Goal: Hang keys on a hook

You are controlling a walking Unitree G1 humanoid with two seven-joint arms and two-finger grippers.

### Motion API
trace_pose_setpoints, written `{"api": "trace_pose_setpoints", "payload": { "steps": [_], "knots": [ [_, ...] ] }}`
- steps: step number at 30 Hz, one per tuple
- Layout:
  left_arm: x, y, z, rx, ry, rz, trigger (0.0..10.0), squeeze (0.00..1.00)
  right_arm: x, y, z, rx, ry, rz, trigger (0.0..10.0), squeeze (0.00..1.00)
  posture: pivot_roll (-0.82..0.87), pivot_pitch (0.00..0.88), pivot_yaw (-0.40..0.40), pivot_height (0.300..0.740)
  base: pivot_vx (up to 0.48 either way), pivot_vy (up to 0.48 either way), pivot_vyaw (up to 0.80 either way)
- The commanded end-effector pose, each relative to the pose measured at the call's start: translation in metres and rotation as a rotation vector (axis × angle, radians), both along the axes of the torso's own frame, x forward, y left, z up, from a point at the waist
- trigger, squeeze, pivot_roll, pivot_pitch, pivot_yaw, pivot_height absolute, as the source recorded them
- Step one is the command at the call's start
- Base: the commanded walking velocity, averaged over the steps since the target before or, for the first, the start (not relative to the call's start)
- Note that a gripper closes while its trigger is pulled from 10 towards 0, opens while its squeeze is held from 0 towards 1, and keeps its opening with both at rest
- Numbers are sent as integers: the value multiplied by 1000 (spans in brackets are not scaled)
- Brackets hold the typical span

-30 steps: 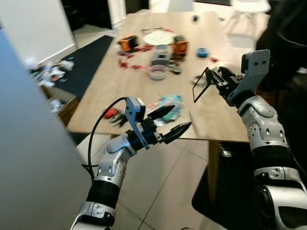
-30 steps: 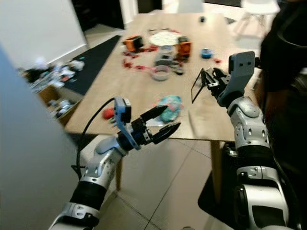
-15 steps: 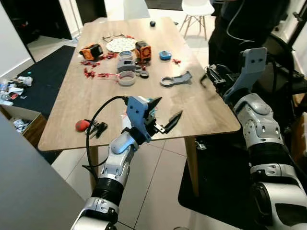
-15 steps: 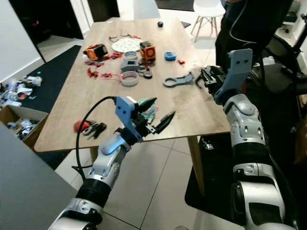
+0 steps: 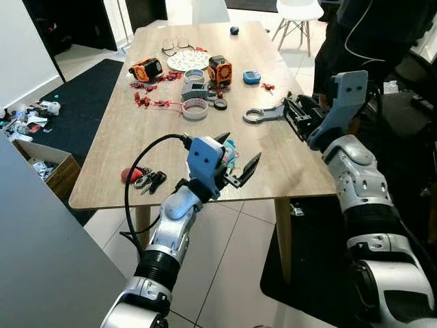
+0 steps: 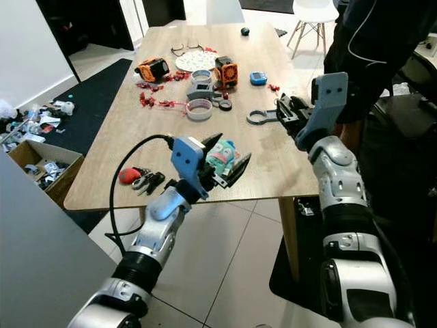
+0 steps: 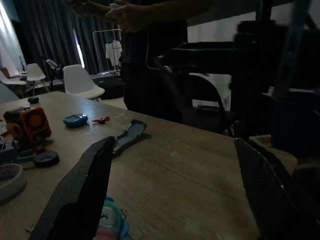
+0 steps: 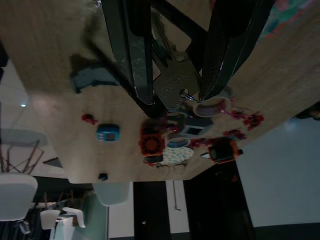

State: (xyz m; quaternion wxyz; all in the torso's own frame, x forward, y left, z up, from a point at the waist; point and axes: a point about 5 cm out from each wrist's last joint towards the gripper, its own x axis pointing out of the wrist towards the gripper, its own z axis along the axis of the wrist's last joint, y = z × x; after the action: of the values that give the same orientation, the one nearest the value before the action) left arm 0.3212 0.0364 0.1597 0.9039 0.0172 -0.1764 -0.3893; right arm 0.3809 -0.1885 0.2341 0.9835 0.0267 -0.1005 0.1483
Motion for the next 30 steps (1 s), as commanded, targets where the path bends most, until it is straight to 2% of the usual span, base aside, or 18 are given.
{"api": "trace_pose_setpoints", "payload": {
  "steps": [1, 5, 14, 21, 30],
  "knots": [
    [-4, -3, -5, 34, -6, -33, 10000, 0, 1, 5, 7, 5, -25, 15, 10000, 0, -82, 46, 49, 740, 0, 0, 0],
    [-11, -11, -5, 88, -39, -97, 10000, 0, 1, 10, 10, 10, -31, 33, 10000, 0, -82, 51, 49, 740, 0, 0, 0],
    [-14, -16, -6, 121, -42, -136, 10000, 0, 1, 12, 10, 12, -34, 37, 10000, 0, -79, 49, 48, 740, 0, 0, 0],
    [-12, -22, -17, 189, -18, -69, 10000, 0, 2, 18, 13, 41, -38, 54, 10000, 0, -79, 45, 49, 740, 0, 0, 0],
    [-13, -28, -23, 222, -4, -31, 10000, 0, 1, 23, 7, 32, -12, 72, 10000, 0, -79, 53, 58, 740, 0, 0, 0]
  ]
}}
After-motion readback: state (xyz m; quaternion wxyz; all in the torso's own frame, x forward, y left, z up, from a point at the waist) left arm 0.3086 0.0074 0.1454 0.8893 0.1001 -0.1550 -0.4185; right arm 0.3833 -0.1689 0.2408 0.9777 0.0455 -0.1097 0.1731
